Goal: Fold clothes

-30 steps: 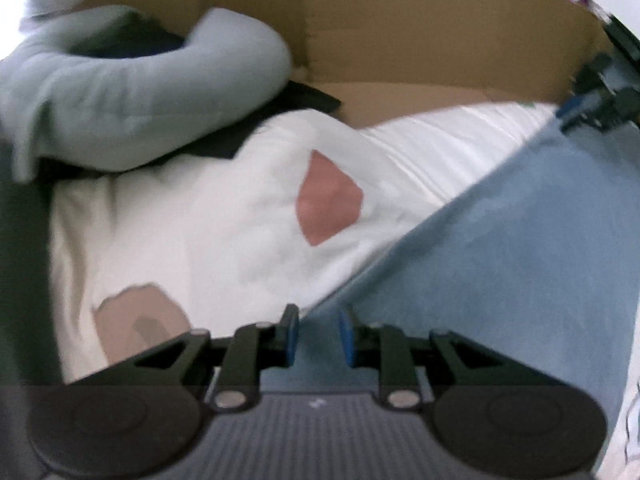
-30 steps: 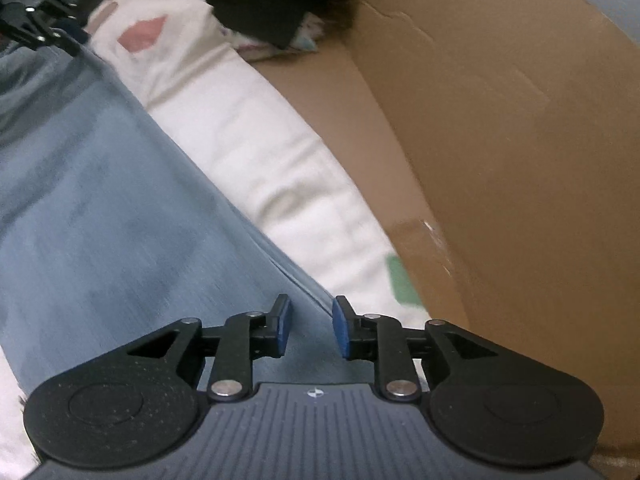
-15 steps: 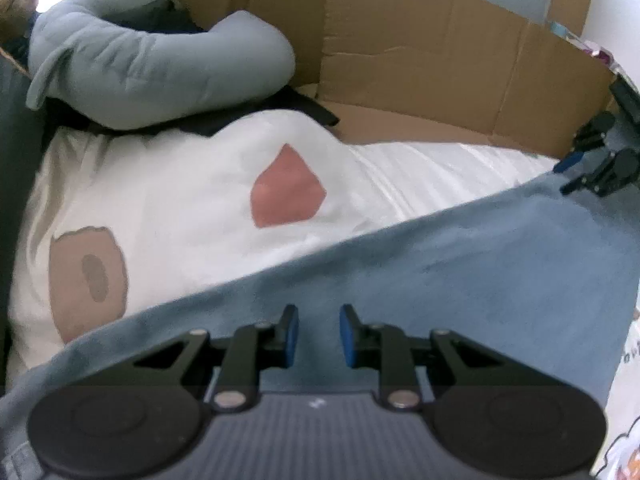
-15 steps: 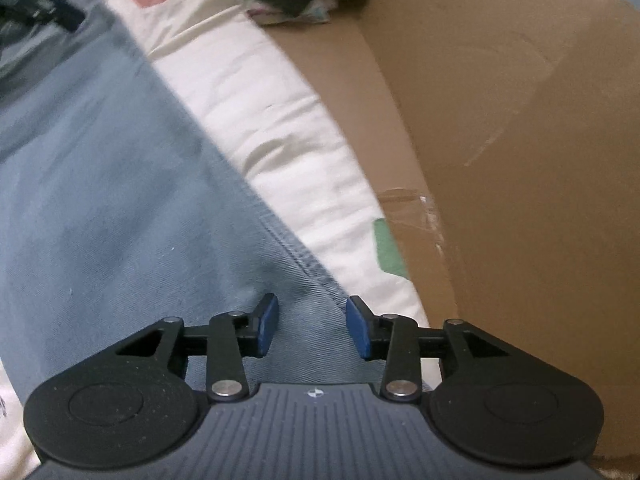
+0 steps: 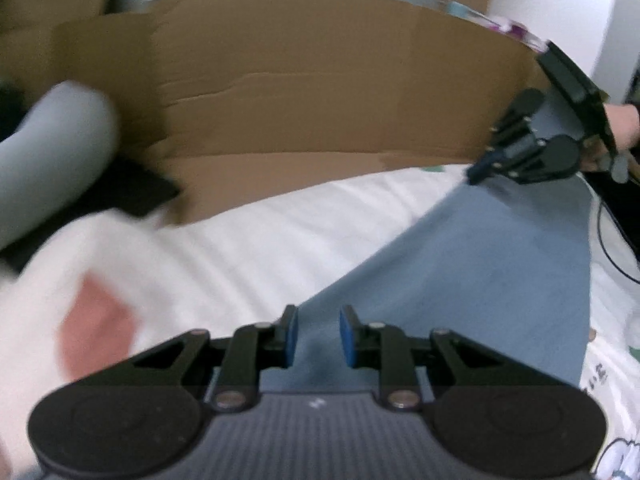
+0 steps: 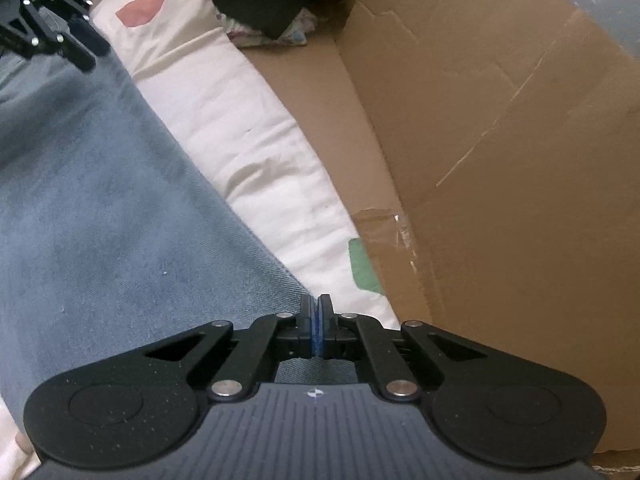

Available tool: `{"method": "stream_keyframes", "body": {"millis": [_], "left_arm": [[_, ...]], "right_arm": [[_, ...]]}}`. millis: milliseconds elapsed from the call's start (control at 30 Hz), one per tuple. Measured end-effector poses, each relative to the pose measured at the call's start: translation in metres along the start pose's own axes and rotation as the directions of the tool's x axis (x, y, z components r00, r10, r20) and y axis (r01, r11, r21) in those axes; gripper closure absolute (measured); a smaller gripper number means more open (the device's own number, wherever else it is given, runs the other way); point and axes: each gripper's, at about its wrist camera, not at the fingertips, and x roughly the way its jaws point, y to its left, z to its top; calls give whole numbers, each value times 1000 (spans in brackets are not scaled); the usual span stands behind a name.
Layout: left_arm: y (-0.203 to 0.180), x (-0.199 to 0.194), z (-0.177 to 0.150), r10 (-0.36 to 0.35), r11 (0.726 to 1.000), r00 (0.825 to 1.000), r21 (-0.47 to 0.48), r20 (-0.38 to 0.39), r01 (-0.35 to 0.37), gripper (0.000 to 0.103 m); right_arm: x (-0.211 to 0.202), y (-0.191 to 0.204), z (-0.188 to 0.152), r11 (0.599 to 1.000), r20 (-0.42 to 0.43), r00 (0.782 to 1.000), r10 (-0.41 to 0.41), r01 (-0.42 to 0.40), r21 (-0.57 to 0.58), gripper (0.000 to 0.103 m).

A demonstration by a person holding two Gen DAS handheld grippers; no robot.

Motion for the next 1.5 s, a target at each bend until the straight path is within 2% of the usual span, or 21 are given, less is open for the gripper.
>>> {"method": "stream_keyframes", "body": {"millis": [167, 333, 400, 467, 733, 900, 1033, 1067, 1100, 1133, 1233, 1333, 1500], "left_arm": [[-29, 40, 26, -56, 996, 998, 69, -10, 56, 79], [-50, 67, 49, -111, 989, 994, 101, 5, 110, 79], [-60, 77, 57, -134, 985, 991, 111, 8, 132, 79], [-69, 88, 63, -152, 980, 988, 126, 4, 151, 79], [-95, 125, 77, -204, 969, 979, 137, -25, 206, 79], [-106, 136, 83, -225, 963, 974, 147, -29, 226, 78], [-110, 141, 85, -232, 959, 972, 161, -35, 235, 80], [-111, 141, 85, -230, 958, 973, 168, -35, 233, 83], [-111, 141, 85, -228, 958, 973, 172, -30, 230, 86], [-112, 139, 84, -225, 959, 974, 173, -20, 225, 88], [-112, 135, 81, -217, 961, 976, 176, 12, 212, 93], [-114, 131, 80, -206, 963, 978, 188, 39, 195, 95], [-108, 136, 82, -214, 967, 976, 149, 28, 208, 95]], "right_arm": [[11, 3, -3, 1000, 5, 1000, -8, 8, 30, 103], [-5, -11, -14, 997, 32, 998, -45, 43, 62, 96], [-10, -18, -22, 997, 18, 998, -62, 61, 57, 74], [-13, -24, -30, 996, 1, 997, -78, 78, 49, 66], [-9, -34, -56, 994, -76, 992, -104, 105, 9, 64], [-5, -35, -56, 993, -95, 990, -109, 104, -54, 59], [3, -31, -53, 992, -92, 992, -80, 70, -107, 61], [4, -30, -53, 993, -92, 994, -61, 50, -110, 67], [5, -29, -53, 994, -93, 995, -36, 26, -109, 86], [5, -27, -53, 992, -89, 995, -33, 21, -127, 88], [1, -21, -54, 983, -64, 996, -61, 48, -176, 103], [-9, -26, -47, 988, -37, 995, -88, 82, -134, 103], [-1, -24, -35, 987, -56, 993, -109, 101, -127, 103]]}}
